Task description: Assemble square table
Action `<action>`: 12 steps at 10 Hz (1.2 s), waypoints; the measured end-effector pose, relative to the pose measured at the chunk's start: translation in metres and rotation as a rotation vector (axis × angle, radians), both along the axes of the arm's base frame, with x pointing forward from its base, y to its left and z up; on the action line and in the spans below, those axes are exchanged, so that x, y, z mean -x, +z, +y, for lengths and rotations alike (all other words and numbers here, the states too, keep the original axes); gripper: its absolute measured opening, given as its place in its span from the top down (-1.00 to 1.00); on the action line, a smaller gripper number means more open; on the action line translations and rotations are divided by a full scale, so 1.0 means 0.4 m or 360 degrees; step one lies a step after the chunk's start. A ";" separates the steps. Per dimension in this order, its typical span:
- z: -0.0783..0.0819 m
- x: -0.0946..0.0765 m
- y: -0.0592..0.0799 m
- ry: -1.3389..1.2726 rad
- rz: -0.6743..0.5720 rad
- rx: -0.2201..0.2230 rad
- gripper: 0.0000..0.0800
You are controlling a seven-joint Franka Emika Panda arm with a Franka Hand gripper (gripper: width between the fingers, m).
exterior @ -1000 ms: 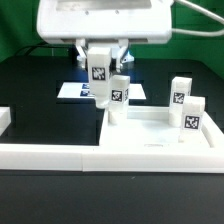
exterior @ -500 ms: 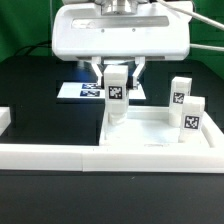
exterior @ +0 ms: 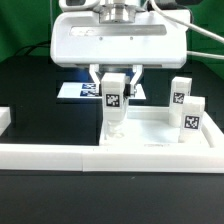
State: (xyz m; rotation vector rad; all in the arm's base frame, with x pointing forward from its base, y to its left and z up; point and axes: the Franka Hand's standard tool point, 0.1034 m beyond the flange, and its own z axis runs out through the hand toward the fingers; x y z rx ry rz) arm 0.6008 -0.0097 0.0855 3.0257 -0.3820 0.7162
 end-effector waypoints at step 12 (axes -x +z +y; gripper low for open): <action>0.016 -0.001 -0.047 0.0011 -0.0158 0.0134 0.09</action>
Offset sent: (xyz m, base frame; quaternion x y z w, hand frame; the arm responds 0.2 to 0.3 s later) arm 0.0060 0.0030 -0.0152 -0.0083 0.0149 0.0045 0.9998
